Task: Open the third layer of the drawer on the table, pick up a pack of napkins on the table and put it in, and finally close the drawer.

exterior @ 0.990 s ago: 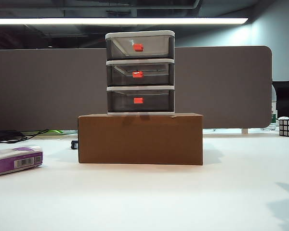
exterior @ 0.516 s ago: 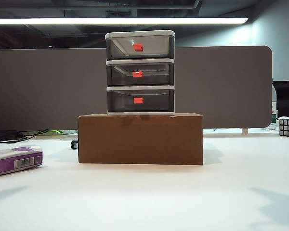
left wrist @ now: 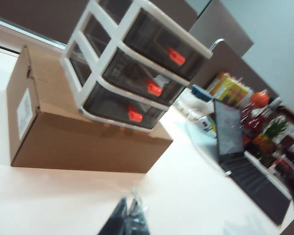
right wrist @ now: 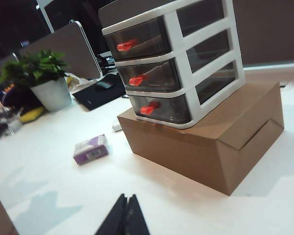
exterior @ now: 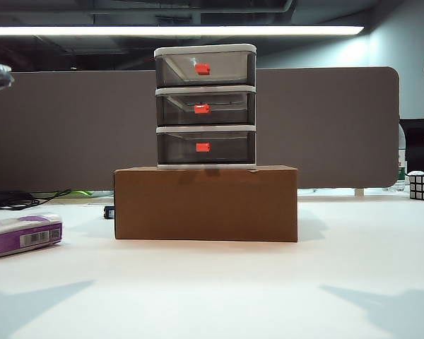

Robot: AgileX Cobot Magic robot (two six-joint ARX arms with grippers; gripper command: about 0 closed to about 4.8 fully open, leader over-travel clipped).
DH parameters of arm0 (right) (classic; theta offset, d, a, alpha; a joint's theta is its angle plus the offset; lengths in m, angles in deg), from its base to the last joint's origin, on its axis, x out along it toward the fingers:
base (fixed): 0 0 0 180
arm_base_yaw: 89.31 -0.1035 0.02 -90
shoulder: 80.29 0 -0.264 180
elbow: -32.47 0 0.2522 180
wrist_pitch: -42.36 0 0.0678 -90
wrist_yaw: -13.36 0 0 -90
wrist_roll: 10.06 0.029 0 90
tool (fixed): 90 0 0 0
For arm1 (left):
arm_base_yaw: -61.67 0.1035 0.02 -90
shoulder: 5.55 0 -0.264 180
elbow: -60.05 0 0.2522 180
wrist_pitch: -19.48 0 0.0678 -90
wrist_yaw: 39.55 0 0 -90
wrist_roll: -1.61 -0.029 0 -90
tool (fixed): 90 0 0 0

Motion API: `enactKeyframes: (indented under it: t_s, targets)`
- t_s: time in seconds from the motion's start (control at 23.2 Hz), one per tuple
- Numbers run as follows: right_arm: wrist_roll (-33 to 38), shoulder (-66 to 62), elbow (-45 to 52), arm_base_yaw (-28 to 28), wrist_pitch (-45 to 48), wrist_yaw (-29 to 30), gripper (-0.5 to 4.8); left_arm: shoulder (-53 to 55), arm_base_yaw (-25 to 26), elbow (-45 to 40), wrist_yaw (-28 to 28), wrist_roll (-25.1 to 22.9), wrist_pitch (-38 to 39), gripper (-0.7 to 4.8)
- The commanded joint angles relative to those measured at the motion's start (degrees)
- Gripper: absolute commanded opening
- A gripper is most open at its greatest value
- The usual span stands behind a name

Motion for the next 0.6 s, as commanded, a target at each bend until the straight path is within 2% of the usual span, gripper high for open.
enactKeyframes:
  t_s: [0.04, 0.09, 0.22, 0.34, 0.47, 0.6]
  targets:
    - [1.7, 0.1, -0.7, -0.2, 0.1, 0.0, -0.06, 0.7, -2.6, 0.3, -0.9, -5.6, -1.3, -0.02]
    - [1.6, 0.0, -1.4, -0.3, -0.5, -0.1, -0.06, 1.0, -3.3, 0.3, -1.7, -6.8, -2.3, -0.01]
    - [-3.4, -2.3, -6.3, -2.0, -4.5, -3.5, -0.06, 4.5, -6.3, 0.4, -9.8, -11.5, -6.4, 0.28]
    - [-4.8, -6.9, -9.1, -4.1, -4.4, -6.3, -0.06, 10.5, -6.4, 0.4, -9.8, -11.9, -10.5, 0.42]
    - [-6.0, -11.5, -10.6, -6.2, -3.0, -8.4, -0.06, 16.9, -6.5, 0.4, -10.1, -15.4, -17.3, 1.39]
    - [-6.5, -17.2, -12.0, -8.7, -1.2, -10.5, -0.06, 24.4, -6.7, 0.7, -11.1, -18.6, -25.3, 1.69]
